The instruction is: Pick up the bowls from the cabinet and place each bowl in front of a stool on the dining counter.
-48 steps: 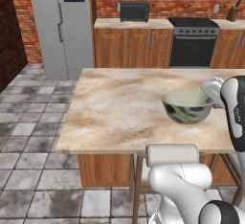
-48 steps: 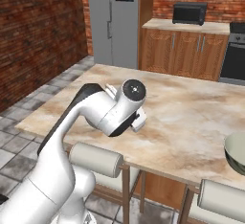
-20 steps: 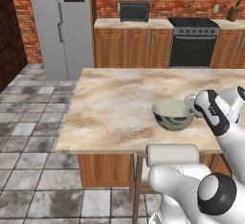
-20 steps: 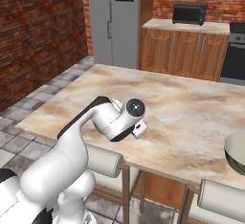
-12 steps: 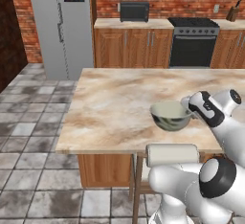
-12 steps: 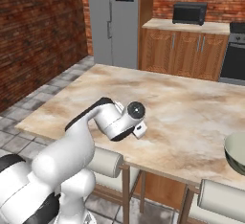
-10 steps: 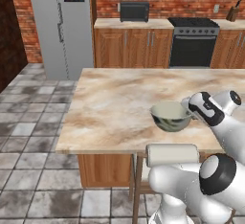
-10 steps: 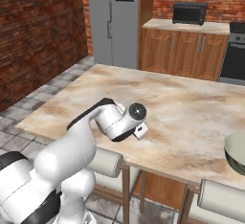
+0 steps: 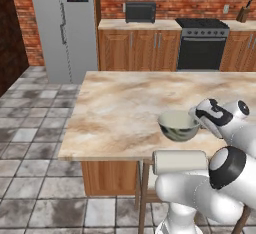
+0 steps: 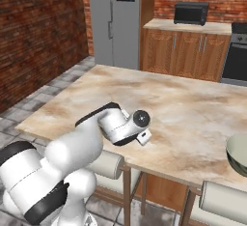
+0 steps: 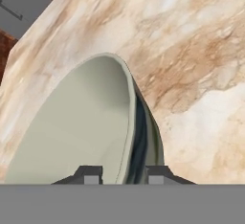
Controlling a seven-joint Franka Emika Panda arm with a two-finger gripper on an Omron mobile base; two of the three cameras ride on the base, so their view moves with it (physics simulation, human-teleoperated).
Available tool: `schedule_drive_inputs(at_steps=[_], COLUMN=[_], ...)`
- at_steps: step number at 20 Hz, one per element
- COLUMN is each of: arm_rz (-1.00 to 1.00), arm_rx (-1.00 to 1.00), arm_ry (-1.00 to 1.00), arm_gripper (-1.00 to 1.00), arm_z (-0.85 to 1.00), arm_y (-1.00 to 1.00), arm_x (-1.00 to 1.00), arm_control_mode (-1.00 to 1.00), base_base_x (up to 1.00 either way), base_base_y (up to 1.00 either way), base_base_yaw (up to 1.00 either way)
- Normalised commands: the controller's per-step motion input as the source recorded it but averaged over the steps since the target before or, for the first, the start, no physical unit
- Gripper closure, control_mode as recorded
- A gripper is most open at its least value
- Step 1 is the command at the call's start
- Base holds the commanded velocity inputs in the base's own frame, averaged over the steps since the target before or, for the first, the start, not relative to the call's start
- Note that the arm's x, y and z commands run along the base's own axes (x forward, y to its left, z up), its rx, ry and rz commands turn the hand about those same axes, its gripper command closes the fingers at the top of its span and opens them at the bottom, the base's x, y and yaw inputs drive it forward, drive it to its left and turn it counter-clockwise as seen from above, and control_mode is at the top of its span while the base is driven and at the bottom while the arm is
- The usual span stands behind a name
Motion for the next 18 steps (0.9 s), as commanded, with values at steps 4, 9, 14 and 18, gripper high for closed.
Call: schedule_drive_inputs(at_steps=[4, 9, 14, 18], arm_rz=[0.0, 0.0, 0.0, 0.0], arm_rx=[0.0, 0.0, 0.0, 0.0], arm_ry=[0.0, 0.0, 0.04, 0.05], arm_gripper=[1.0, 1.0, 1.0, 1.0], arm_z=[-0.15, -0.15, -0.29, -0.33], arm_y=[-0.03, -0.05, -0.01, 0.0], arm_x=[0.43, 0.43, 0.03, 0.0], arm_control_mode=[-1.0, -1.0, -1.0, -1.0], base_base_x=[0.0, 0.0, 0.0, 0.0], base_base_y=[0.0, 0.0, 0.0, 0.0], base_base_yaw=[0.0, 0.0, 0.0, 0.0])
